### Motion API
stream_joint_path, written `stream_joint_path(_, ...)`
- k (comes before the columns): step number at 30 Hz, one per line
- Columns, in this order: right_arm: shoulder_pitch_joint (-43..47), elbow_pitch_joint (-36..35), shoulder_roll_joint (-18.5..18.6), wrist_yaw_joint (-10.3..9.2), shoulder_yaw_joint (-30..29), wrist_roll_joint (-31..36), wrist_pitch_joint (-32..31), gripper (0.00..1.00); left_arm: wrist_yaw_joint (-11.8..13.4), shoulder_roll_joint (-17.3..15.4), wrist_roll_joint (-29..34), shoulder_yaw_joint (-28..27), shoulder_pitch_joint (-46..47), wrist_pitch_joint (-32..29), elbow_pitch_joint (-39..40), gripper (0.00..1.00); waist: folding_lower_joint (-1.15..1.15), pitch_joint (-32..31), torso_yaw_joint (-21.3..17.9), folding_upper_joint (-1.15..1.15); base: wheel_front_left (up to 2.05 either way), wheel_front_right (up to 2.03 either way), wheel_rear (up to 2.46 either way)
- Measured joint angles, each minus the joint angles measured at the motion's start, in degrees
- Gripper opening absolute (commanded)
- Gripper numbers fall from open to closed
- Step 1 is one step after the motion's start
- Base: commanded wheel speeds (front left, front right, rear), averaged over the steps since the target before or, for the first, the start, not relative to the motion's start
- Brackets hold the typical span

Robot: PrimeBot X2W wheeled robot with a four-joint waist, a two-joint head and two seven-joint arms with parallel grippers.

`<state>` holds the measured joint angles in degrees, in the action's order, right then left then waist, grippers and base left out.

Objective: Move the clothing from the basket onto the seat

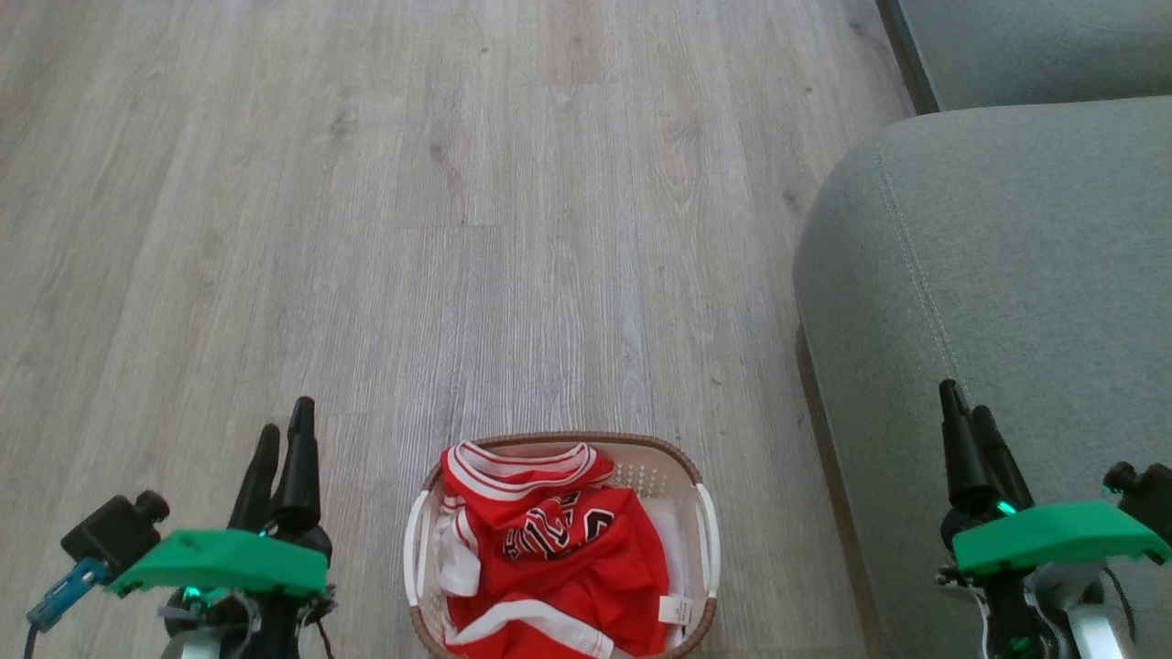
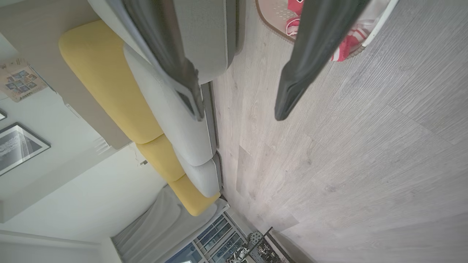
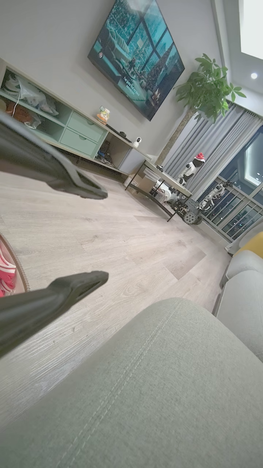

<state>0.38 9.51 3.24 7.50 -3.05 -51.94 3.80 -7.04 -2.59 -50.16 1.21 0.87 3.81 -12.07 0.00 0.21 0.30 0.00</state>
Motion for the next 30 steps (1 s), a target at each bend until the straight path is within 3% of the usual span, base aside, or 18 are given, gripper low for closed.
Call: stream_joint_path(30, 0.09, -2.52, -0.04, 0.00, 1.34, 19.40, 4.67, 1.00, -0.01, -0.01, 19.62, 1.74, 0.04, 4.94, 2.53, 1.00, 0.00, -0.11, 0.58, 0.00, 0.00, 0.00, 0.00)
